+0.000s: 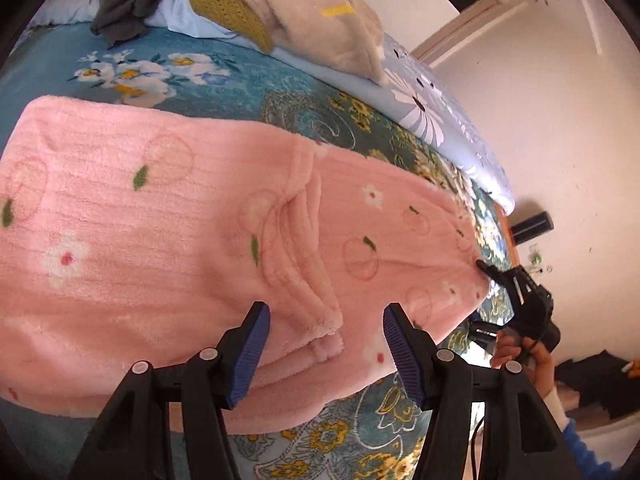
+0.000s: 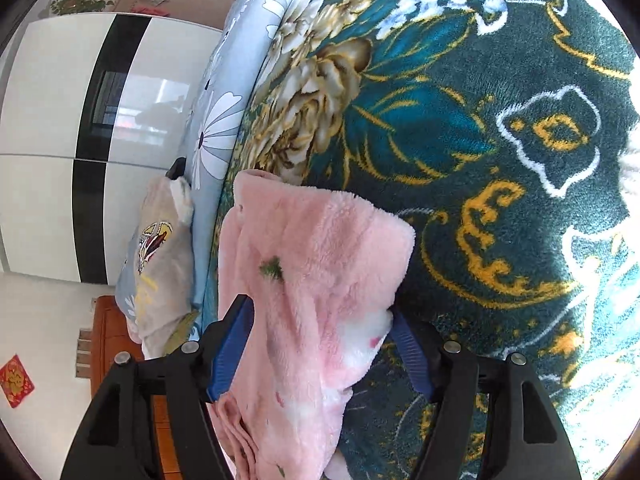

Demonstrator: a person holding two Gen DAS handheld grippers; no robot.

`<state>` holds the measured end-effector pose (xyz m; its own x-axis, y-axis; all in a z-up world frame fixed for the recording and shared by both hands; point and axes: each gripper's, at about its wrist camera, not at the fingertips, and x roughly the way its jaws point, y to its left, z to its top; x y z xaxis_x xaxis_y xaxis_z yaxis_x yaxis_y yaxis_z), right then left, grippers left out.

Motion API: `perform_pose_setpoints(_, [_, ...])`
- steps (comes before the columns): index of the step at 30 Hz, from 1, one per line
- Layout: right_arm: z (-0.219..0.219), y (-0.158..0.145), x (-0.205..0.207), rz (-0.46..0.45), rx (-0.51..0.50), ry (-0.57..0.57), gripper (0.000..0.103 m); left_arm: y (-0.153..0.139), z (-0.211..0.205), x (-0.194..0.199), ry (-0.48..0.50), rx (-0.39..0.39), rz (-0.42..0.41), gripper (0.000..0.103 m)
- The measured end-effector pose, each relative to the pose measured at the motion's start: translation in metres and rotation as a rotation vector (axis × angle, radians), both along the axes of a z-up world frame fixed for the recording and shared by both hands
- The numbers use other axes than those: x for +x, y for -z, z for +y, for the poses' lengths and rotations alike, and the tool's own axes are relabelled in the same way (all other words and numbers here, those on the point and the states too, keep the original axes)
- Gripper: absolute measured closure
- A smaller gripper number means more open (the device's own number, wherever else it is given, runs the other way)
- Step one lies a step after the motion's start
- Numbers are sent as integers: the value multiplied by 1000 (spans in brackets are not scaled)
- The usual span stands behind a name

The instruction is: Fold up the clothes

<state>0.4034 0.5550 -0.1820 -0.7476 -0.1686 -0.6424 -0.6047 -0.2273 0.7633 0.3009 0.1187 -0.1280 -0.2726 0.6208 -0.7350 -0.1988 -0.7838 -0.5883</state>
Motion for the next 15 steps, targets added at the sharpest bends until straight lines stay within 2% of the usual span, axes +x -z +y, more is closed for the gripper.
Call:
perform_pose_setpoints(4, [8, 2, -7, -26, -19, 64, 35, -16, -64, -15, -234, 45, 15, 40])
perform_pose_setpoints(5, [8, 1, -9, -35, -22, 70, 53, -20, -83, -18, -296, 54, 15, 40])
perform_pose_setpoints(6, [8, -2, -12, -44, -24, 70, 64, -25, -101, -21, -346, 54, 22, 40])
perform_pose_setpoints(7, [6, -8, -16, -48, -17, 56, 73, -29, -115, -24, -386, 54, 35, 40])
perform_pose_setpoints(8, [3, -18, -20, -35, 8, 33, 76, -35, -131, -26, -420, 54, 51, 40])
perform_pose_setpoints(11, [-23, -67, -41, 39, 147, -104, 78, -53, -173, -28, -485, 50, 101, 40])
perform_pose_setpoints(14, [-69, -122, -70, 109, 284, -264, 78, -62, -208, -27, -549, 59, 127, 40])
perform_pose_setpoints(15, [-90, -138, -79, 144, 305, -309, 78, -61, -218, -24, -579, 85, 126, 40])
